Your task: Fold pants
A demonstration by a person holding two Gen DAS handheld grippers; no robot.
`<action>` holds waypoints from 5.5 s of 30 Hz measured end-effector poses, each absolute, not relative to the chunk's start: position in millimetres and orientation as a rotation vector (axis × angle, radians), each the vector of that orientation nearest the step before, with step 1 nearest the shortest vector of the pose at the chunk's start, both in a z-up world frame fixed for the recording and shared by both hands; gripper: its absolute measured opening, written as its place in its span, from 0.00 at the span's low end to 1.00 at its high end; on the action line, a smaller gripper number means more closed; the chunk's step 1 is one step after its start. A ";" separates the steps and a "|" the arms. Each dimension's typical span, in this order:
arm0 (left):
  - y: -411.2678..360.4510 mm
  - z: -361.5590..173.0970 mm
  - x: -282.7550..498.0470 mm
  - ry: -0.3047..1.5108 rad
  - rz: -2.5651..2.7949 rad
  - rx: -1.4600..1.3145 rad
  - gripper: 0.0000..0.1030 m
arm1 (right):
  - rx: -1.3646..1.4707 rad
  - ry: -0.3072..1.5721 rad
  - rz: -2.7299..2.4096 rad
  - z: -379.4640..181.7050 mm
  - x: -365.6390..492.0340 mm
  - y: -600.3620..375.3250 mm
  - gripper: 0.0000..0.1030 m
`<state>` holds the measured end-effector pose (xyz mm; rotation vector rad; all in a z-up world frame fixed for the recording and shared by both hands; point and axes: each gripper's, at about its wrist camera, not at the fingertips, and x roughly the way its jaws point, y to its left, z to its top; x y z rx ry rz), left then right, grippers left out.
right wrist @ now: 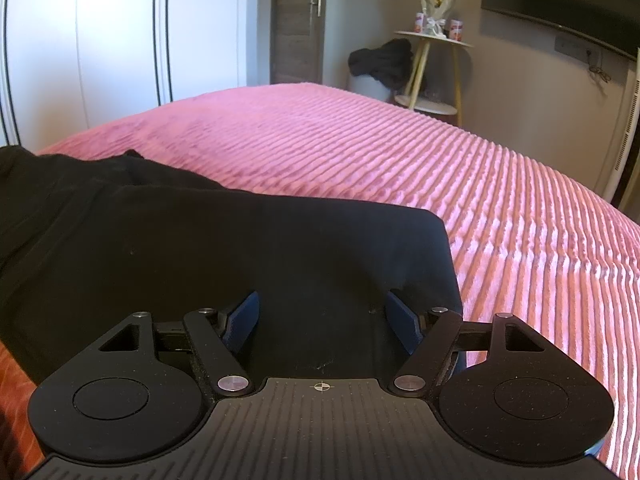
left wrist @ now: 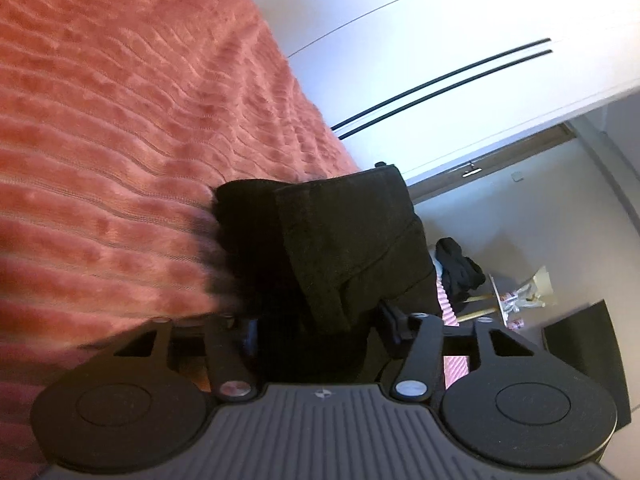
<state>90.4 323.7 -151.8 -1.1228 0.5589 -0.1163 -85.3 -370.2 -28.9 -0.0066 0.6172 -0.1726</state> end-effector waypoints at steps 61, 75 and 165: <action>94.2 -60.6 43.7 0.821 -0.095 -0.340 0.96 | 0.783 0.769 0.315 -35.0 -67.2 -415.6 0.86; 100.5 -75.2 51.2 0.889 -0.096 -0.429 0.96 | 0.819 0.816 0.313 -36.8 -55.9 -390.5 0.72; -25.2 -28.6 73.4 0.702 -0.304 -0.142 0.96 | 0.097 0.419 -0.261 22.2 -66.5 -392.6 0.22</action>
